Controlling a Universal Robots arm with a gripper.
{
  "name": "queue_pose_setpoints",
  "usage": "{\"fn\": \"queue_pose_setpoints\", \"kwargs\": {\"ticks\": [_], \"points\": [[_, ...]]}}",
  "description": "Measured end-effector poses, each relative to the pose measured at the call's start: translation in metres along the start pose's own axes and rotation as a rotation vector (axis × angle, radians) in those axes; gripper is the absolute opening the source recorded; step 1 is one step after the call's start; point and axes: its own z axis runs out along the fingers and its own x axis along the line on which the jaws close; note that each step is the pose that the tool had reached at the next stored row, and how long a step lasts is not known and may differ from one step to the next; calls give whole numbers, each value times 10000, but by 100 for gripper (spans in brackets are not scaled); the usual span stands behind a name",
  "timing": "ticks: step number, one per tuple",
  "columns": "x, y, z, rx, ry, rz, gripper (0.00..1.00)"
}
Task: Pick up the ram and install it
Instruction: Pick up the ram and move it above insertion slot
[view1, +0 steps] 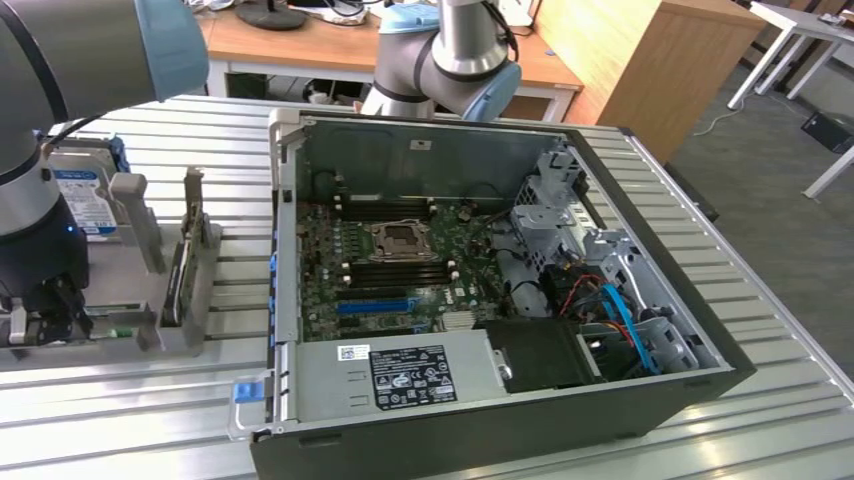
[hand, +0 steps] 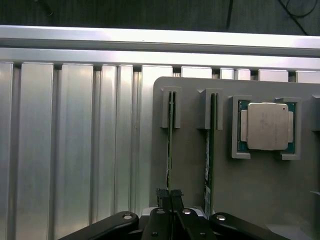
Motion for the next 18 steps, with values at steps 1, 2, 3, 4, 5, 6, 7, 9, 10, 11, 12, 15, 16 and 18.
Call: {"fn": "queue_pose_setpoints", "kwargs": {"ticks": [1,2,3,4,5,6,7,9,10,11,12,15,16,18], "points": [[0,1,-17,-1,1,0,12],[0,1,-33,-1,1,0,12],[-1,1,-44,0,0,0,12],[-1,1,-56,0,0,0,12],[-1,1,-69,0,0,0,12],[-2,1,-84,0,0,0,12],[-2,0,-100,0,0,0,12],[-2,-2,-133,-1,1,0,12],[-3,-2,-150,0,0,0,12],[-3,-3,-168,-1,0,0,12],[-4,-3,-182,0,-1,0,12],[-4,-5,-230,0,0,0,12],[-5,-6,-247,-1,0,0,12],[-5,-7,-287,0,-1,-1,12]]}}
